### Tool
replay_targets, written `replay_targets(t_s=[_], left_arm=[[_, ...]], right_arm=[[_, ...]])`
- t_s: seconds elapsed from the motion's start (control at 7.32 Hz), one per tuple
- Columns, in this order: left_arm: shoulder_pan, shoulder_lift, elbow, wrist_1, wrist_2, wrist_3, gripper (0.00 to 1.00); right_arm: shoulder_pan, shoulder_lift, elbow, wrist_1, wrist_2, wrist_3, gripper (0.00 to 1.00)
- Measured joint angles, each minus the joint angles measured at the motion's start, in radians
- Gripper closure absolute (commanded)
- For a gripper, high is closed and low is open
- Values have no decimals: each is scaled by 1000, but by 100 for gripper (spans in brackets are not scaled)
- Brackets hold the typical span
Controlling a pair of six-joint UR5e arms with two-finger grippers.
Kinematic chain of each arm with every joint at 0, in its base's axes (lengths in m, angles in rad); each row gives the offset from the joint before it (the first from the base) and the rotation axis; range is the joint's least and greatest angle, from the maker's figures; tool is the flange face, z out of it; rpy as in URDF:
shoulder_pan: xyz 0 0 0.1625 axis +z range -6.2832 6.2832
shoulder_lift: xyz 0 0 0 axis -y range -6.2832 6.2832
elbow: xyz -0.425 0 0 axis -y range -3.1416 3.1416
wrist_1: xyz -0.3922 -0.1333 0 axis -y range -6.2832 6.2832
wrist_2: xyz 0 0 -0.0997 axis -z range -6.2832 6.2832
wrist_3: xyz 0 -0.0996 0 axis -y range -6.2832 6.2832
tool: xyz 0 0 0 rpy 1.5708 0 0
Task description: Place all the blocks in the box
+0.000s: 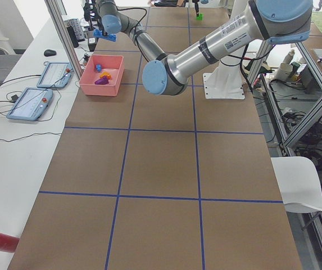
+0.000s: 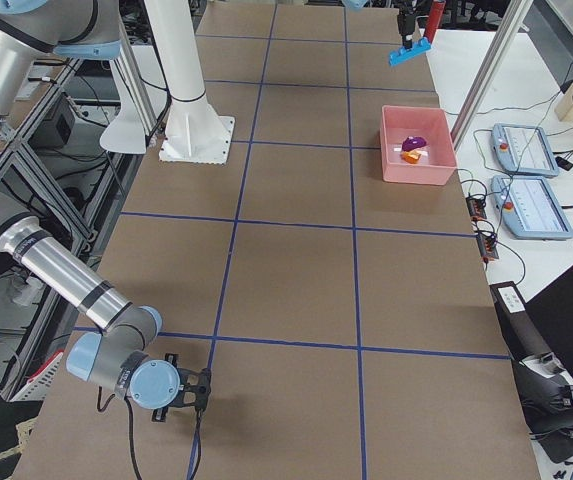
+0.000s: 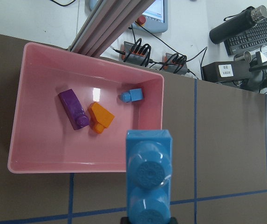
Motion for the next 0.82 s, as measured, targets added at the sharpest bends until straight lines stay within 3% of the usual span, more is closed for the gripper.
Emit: replay_targets(t_s=[0.55, 0.68, 0.82], left_arm=[[124, -23, 256, -239, 268, -32, 100], [146, -32, 304, -264, 324, -32, 100], [160, -48, 348, -276, 367, -33, 46]], right_arm=[[0, 1, -1, 0, 1, 0, 7], [0, 2, -1, 0, 1, 1, 13], [0, 2, -1, 0, 0, 2, 39]])
